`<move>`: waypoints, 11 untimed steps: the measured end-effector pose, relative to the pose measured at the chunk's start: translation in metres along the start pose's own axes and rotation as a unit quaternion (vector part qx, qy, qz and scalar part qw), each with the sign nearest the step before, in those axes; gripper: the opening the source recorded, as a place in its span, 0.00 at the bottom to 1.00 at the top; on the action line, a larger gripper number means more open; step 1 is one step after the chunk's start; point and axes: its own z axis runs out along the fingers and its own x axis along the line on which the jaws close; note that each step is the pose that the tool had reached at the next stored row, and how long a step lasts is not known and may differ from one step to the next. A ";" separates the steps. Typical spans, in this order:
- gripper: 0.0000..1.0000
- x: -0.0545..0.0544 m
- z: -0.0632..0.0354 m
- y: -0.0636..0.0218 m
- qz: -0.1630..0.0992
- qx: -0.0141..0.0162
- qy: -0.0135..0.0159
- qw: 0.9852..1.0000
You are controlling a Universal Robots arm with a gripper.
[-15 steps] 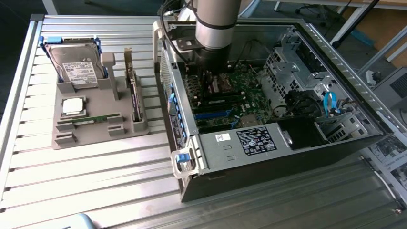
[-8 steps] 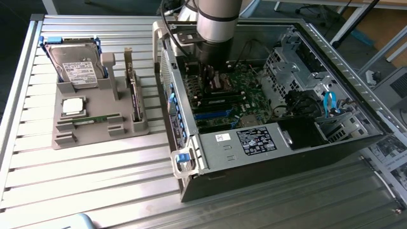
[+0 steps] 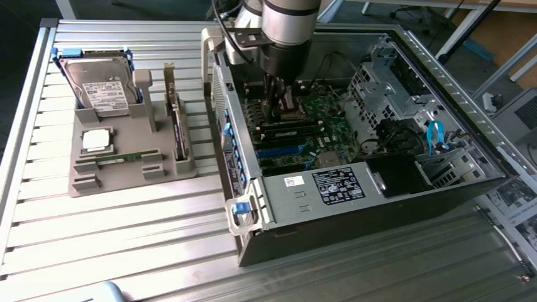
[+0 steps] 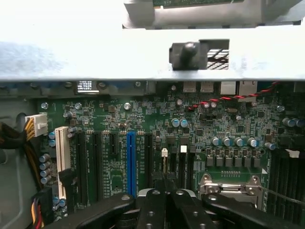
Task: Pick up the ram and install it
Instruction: 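Press down the ram until it locks into place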
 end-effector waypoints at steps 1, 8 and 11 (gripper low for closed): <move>0.11 0.000 -0.0020 -0.0001 0.000 0.000 0.000 1.000; 0.11 0.001 -0.0162 -0.0014 0.000 0.000 0.000 1.000; 0.11 0.001 -0.0202 -0.0030 0.000 0.000 0.000 1.000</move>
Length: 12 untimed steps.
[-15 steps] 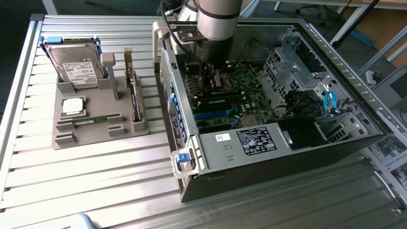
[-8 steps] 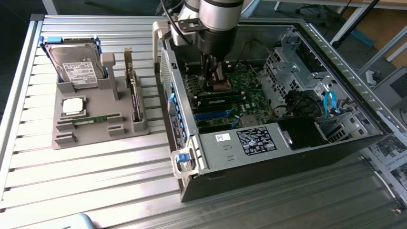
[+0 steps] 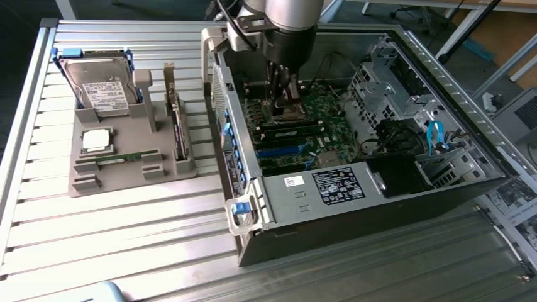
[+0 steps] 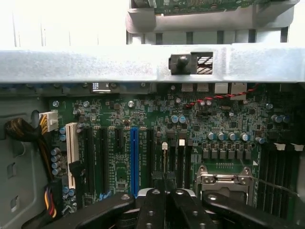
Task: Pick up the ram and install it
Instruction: 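Press down the ram until it locks into place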
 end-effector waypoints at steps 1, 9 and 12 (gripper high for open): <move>0.11 0.000 -0.0005 -0.0012 0.000 0.000 0.000 1.000; 0.11 0.000 -0.0005 -0.0256 0.000 -0.004 0.000 1.000; 0.11 0.000 0.0002 -0.0361 0.000 -0.006 0.000 1.000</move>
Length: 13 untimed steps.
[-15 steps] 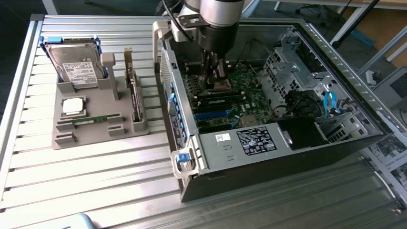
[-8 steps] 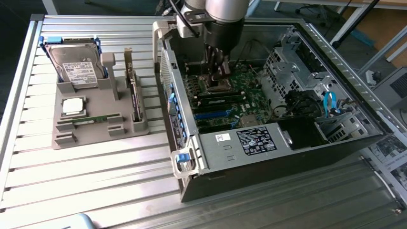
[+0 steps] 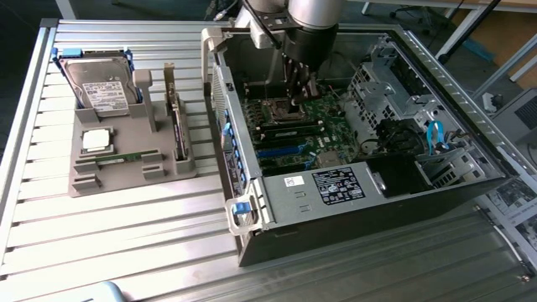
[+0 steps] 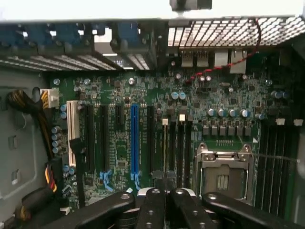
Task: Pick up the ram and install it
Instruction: 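Press down the ram until it locks into place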
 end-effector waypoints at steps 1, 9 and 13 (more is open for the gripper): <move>0.11 0.000 0.0002 -0.0031 0.000 -0.001 0.000 1.000; 0.11 0.000 0.0016 -0.0326 0.000 -0.007 0.000 1.000; 0.11 0.000 0.0022 -0.0442 -0.001 -0.010 0.000 1.000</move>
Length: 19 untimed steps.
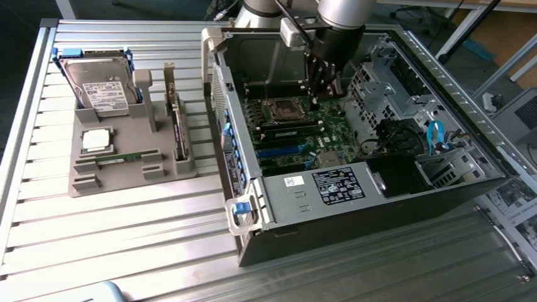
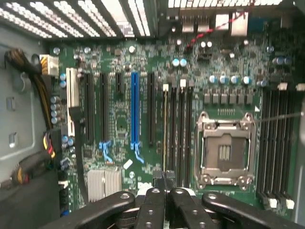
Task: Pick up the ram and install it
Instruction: 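Press down the ram until it locks into place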
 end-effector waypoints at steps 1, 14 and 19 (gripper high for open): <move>0.11 0.000 0.0001 -0.0033 0.000 -0.001 0.000 1.000; 0.11 0.000 0.0020 -0.0555 -0.001 -0.012 0.000 1.000; 0.11 0.001 0.0026 -0.0709 -0.001 -0.016 0.000 1.000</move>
